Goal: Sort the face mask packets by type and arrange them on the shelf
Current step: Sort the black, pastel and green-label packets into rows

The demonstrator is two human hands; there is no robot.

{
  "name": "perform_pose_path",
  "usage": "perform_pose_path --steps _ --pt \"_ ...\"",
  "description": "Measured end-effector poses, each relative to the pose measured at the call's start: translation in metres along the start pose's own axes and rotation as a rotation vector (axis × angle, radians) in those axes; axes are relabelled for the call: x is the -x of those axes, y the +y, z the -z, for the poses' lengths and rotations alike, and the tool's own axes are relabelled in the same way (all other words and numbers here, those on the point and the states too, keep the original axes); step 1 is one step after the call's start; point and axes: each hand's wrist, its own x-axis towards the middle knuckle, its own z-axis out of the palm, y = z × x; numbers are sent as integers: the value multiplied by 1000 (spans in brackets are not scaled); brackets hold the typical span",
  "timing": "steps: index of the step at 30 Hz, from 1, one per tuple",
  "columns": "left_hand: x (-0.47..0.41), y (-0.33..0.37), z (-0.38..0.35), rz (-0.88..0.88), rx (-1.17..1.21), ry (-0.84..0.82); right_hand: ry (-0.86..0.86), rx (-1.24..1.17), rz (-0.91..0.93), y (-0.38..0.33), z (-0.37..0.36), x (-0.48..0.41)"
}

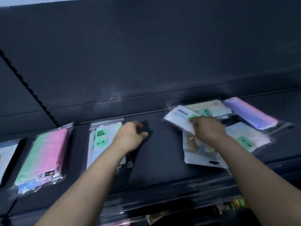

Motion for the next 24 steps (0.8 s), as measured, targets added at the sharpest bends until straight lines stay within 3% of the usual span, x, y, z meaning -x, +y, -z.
perform_pose_path --steps 2,4,9,12,16,19,20,22,24 --pt "-1 31 -26 4 242 -138 39 -209 76 3 1 3" --pt "-3 55 -49 100 472 -203 120 -254 80 17 5 4" --pt "-16 83 -75 157 519 -8 -54 -168 34 50 6 12" --pt "-14 99 -80 209 544 47 -102 -503 7 59 12 9" --pt "-13 105 -76 176 338 165 -203 -990 23 68 24 2" --pt "-6 110 -56 -108 57 266 -250 -975 110 75 35 -4" --pt "-6 112 -49 -276 -103 231 -265 -905 165 75 40 -5" --pt "-4 122 -35 -517 -336 9 -300 -819 274 68 48 -5" --pt "-7 126 -25 -460 -363 -213 -266 -824 305 60 52 -5"
